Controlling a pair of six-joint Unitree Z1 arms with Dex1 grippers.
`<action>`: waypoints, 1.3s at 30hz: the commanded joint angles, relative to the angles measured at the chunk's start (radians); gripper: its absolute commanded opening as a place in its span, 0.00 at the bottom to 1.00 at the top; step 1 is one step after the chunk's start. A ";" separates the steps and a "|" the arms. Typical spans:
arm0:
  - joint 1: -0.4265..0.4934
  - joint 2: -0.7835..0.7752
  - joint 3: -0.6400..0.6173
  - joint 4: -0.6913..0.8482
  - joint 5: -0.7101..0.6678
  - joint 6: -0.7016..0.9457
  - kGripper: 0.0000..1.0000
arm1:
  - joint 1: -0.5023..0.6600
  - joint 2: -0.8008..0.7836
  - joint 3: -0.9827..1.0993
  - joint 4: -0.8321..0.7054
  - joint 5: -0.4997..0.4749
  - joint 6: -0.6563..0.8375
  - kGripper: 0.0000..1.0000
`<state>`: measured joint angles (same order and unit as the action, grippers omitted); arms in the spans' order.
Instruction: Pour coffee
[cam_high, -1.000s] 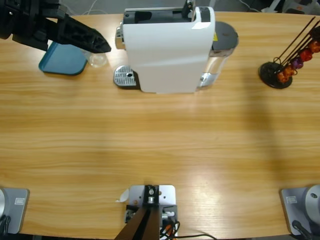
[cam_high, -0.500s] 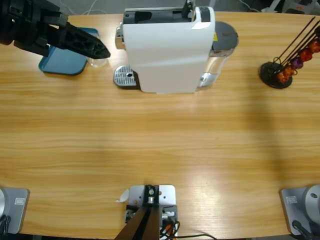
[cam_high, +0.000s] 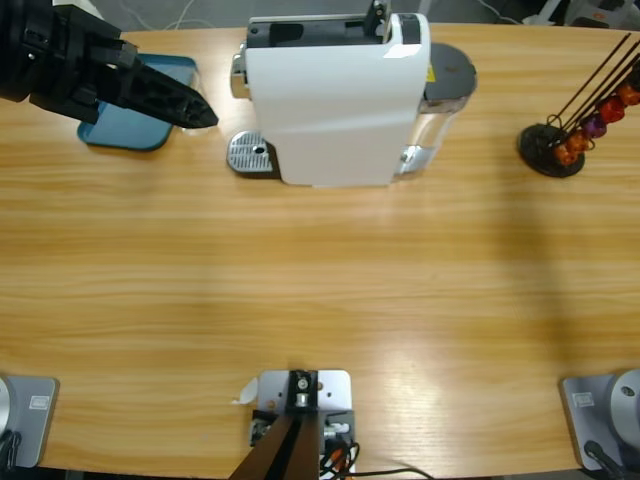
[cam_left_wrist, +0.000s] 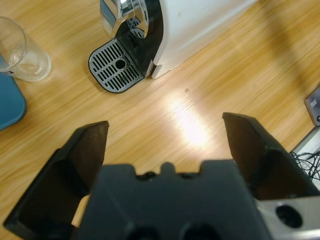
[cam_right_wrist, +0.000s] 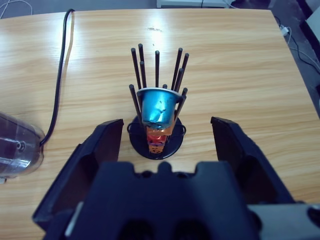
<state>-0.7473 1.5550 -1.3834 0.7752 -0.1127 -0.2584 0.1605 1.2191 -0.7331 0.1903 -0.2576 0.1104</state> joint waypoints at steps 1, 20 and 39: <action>0.011 -0.014 0.041 0.004 -0.018 0.011 0.99 | -0.007 -0.029 0.029 0.000 0.000 -0.035 0.72; 0.012 -0.013 0.049 0.004 -0.018 0.010 0.99 | -0.007 -0.006 0.027 -0.028 -0.009 -0.037 0.51; 0.011 -0.015 0.060 0.004 -0.021 0.011 0.99 | -0.007 -0.006 0.026 -0.028 0.011 -0.035 0.26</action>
<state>-0.7473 1.5549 -1.3684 0.7752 -0.1135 -0.2584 0.1605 1.2179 -0.7331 0.1719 -0.2578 0.0798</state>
